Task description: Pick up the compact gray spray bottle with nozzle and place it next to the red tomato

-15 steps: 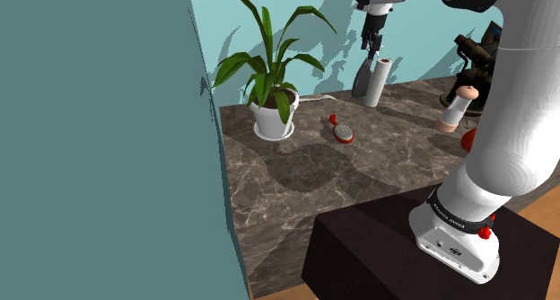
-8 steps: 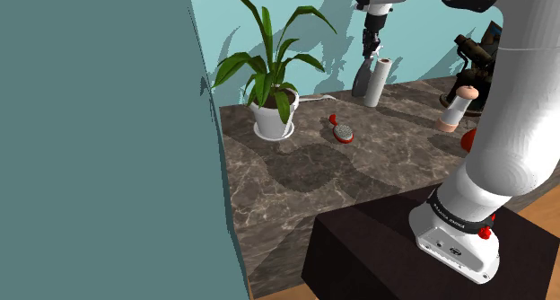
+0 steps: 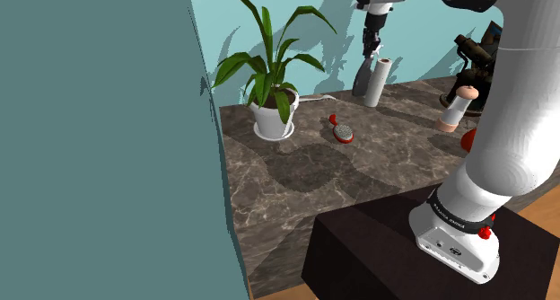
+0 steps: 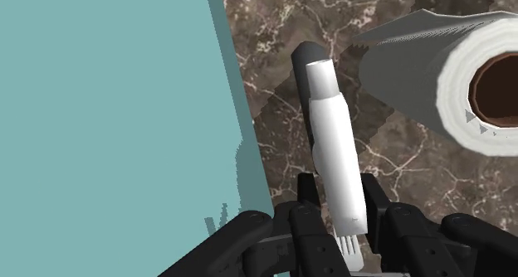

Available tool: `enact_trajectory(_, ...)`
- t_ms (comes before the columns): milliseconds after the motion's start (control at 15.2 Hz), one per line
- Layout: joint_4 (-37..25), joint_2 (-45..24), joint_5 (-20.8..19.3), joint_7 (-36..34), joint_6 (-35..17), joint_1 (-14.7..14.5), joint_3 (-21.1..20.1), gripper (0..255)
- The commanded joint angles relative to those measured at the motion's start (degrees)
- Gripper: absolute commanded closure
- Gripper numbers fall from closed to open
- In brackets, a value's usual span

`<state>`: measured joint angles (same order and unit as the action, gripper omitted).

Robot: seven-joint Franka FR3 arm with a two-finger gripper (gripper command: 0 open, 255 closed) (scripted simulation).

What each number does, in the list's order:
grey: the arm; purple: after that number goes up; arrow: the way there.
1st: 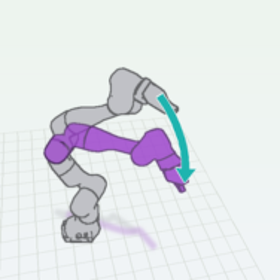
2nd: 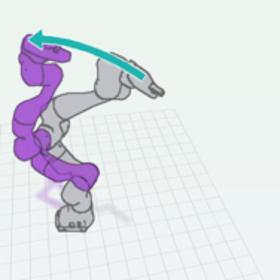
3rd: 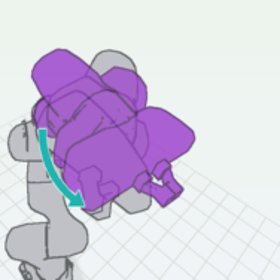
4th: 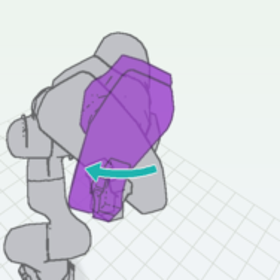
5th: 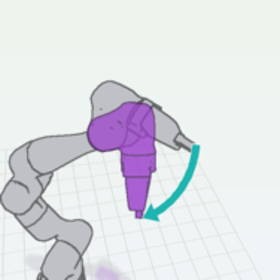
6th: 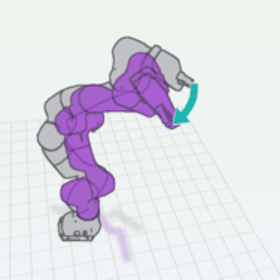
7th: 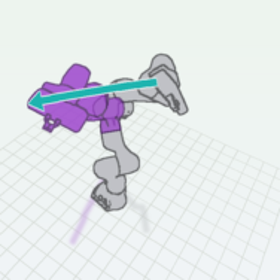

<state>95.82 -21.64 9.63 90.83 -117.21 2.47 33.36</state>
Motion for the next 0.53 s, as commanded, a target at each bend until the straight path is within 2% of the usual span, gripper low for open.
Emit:
enact_trajectory(0,-0.7,0.3,-0.2,-0.1,1.0,0.0,0.1,255)
enact_trajectory(462,-4.6,1.6,-1.1,-0.5,5.9,-0.1,0.6,255)
